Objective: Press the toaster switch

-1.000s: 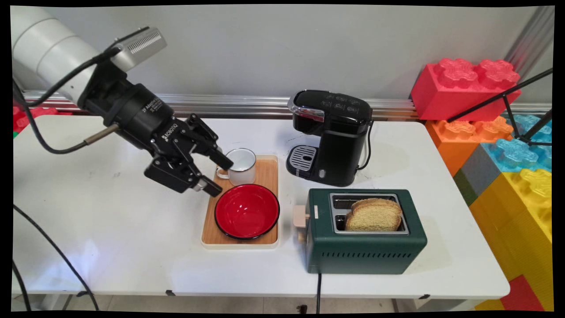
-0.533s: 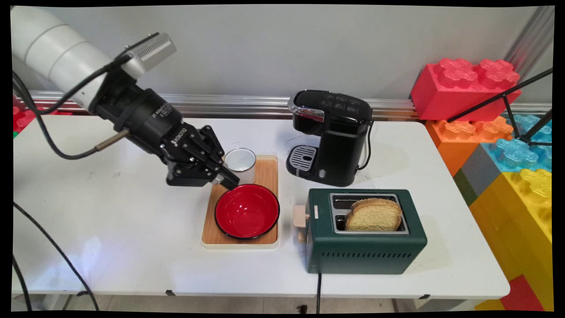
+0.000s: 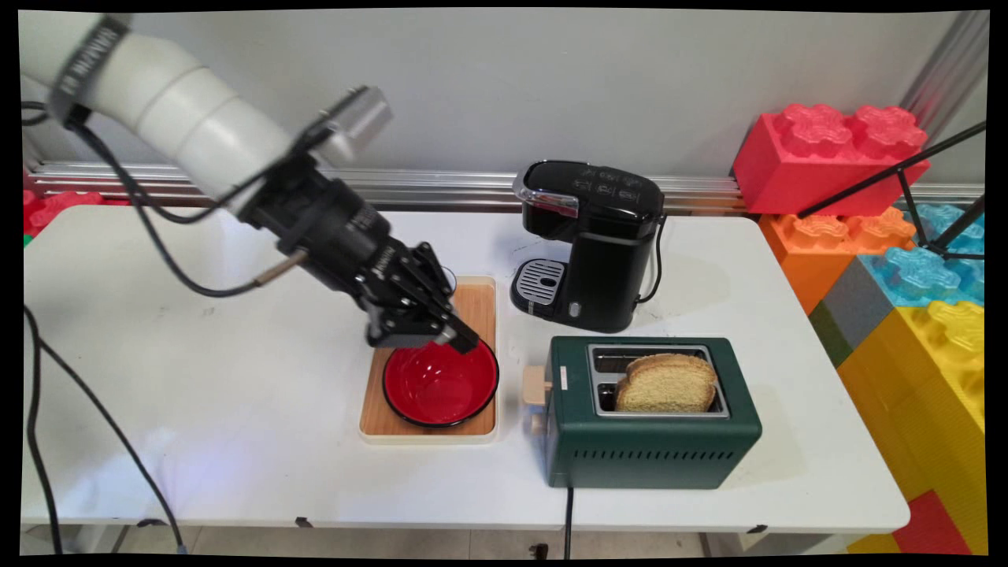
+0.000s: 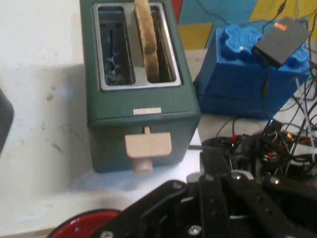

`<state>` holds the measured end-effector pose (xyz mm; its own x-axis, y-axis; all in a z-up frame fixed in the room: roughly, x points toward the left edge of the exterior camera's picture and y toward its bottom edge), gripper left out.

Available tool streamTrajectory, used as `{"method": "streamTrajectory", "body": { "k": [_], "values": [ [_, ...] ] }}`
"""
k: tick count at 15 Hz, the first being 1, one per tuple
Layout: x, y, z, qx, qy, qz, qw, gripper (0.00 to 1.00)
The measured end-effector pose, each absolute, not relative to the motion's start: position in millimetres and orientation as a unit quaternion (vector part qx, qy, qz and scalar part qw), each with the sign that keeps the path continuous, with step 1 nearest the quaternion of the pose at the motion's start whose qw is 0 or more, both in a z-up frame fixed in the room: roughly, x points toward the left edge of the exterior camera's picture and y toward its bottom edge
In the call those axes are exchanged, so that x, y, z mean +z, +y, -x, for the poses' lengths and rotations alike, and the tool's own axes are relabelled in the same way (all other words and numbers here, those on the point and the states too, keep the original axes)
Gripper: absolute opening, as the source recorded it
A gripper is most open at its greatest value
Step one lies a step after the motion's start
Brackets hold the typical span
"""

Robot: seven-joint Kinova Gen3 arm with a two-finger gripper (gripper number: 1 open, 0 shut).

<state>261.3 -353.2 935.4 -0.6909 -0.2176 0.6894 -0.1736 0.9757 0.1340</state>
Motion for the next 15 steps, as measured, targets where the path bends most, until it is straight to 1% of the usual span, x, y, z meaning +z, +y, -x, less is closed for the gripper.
{"method": "streamTrajectory", "body": {
  "k": [5, 11, 15],
  "values": [
    [922.3, -365.1, -216.3, -0.031, -0.932, -0.113, 0.344, 0.00],
    [905.0, -374.5, -186.4, -0.030, -0.948, -0.096, 0.303, 0.00],
    [896.9, -381.9, -171.1, -0.020, -0.954, -0.090, 0.285, 0.00]
  ]
}}
